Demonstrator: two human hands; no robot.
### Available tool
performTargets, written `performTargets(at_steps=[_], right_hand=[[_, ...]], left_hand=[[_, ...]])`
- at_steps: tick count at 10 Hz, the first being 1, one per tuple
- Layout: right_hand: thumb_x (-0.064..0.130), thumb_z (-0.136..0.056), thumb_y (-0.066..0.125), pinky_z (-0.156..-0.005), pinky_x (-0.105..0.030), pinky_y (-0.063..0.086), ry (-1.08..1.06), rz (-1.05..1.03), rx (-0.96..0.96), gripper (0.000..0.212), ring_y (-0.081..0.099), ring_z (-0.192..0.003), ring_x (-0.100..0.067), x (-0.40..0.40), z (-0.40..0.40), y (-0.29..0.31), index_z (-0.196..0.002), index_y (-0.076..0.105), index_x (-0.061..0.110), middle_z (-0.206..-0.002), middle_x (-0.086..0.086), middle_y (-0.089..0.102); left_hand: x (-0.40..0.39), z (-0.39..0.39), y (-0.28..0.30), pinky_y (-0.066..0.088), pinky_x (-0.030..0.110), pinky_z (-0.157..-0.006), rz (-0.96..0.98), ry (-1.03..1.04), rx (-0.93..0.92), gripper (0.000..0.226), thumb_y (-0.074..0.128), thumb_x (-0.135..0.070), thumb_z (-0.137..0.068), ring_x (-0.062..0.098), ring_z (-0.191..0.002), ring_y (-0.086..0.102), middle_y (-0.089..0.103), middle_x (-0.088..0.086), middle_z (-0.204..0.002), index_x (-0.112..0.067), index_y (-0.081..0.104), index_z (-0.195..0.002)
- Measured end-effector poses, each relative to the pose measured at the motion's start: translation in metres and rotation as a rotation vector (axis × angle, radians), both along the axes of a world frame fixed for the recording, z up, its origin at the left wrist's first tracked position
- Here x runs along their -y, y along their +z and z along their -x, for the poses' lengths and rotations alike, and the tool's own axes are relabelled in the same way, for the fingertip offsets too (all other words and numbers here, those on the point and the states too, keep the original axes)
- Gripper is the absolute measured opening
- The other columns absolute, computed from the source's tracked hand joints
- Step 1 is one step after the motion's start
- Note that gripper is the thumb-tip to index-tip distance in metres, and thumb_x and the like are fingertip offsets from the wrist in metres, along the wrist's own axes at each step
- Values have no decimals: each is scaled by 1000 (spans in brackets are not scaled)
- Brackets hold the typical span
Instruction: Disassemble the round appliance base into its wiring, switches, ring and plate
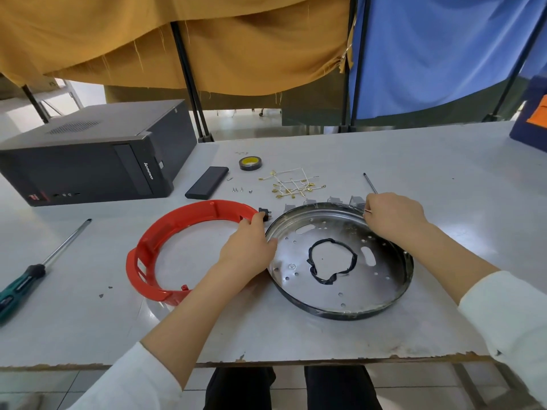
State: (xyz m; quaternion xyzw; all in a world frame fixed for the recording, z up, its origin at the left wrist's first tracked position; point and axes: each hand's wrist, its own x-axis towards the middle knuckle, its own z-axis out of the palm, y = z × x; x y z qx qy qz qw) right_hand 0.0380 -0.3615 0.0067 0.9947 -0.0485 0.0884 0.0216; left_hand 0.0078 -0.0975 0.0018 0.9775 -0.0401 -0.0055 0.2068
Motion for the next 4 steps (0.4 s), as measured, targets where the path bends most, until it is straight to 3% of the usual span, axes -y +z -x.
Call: performTargets(at_steps=[2,3,4], right_hand=[[23,-91,44,-70,-34,46,65,-272,105,22,57,-88,-24,-15,35,18,-104,61,19,-99,0,60],[26,-91,51,-72,-29,44,167,-481,117,16,56,-86,-13,-28,69,28,-100,63,25,-92,8,62],[25,-92,55,-61,-18,44,260,-822,92,10,58,-71,1,-42,113,38,-93,65,28,-84,12,65]], left_hand=[[-17,29,5,43,33,-82,40,17,249,37,43,-37,-95,24,-108,53,55,0,-122,-22,47,-129],[-31,58,3,38,24,-88,185,-101,449,32,47,-31,-95,15,-111,51,58,-5,-120,-21,55,-124],[-45,97,-7,34,13,-90,282,-244,587,24,49,-27,-95,6,-105,52,60,-10,-111,-20,60,-115]])
